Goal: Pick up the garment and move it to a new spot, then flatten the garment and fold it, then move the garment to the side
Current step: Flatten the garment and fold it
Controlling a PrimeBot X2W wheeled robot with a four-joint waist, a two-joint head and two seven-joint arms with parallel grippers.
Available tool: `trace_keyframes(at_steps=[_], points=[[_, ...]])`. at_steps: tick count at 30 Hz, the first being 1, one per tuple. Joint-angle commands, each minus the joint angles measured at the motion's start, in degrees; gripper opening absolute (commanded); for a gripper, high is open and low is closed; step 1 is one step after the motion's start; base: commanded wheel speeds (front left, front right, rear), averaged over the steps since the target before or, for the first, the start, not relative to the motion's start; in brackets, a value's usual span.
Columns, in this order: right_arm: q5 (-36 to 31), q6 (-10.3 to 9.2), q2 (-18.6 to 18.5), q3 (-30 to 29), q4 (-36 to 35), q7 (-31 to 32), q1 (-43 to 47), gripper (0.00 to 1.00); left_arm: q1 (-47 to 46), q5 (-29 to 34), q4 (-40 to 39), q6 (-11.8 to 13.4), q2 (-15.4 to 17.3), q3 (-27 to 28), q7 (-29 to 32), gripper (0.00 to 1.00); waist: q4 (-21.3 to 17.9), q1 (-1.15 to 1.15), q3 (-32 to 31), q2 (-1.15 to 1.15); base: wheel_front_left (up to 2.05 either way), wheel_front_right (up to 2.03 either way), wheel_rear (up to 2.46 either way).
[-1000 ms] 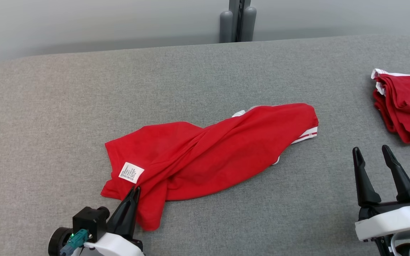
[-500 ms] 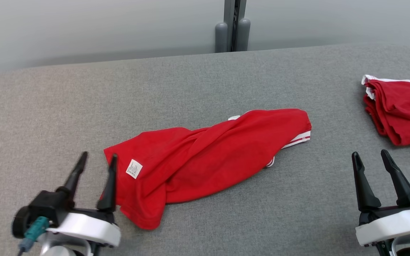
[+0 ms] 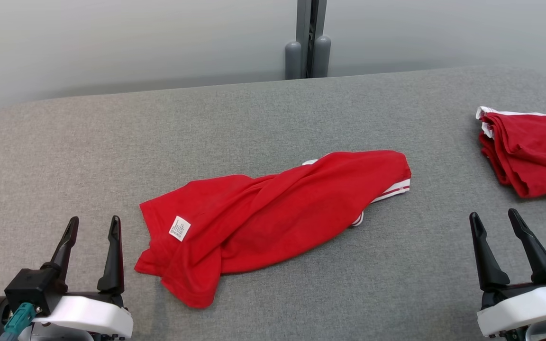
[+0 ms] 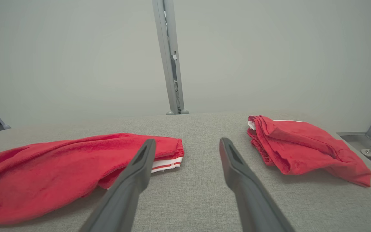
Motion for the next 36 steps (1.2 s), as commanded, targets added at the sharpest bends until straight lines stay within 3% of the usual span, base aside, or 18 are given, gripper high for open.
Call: trace_keyframes(at_steps=[1,11,20,29,36], points=[[0.3,-0.01,-0.3,-0.3,-0.2,0.2,0.1,1.00,0.7,0.1,-0.2,0.2,0.2,0.0,0.0,1.00,0.1,0.00,0.1,0.00,0.00,0.00,0.00],[0.4,-0.01,-0.4,-0.3,-0.6,0.3,-0.6,1.00,0.1,0.2,-1.2,0.6,0.3,-0.6,0.7,1.00,0.9,0.00,0.7,0.00,0.00,0.00,0.00],[1.2,0.00,-1.9,-0.5,2.0,0.5,-3.9,1.00,-2.6,0.5,-2.6,0.3,0.3,-1.1,1.1,1.00,4.5,0.00,3.3,0.00,0.00,0.00,0.00],[4.8,-0.01,-7.2,6.0,9.9,3.0,-14.8,1.00,-6.6,0.9,-2.8,-0.9,-0.6,-1.8,0.6,1.00,7.6,0.00,9.6,0.00,0.00,0.00,0.00],[8.5,0.00,-10.8,10.7,20.4,6.3,-23.4,1.00,-10.4,1.2,-0.9,-2.3,-1.2,-2.0,0.0,1.00,8.3,0.00,14.1,0.00,0.00,0.00,0.00]])
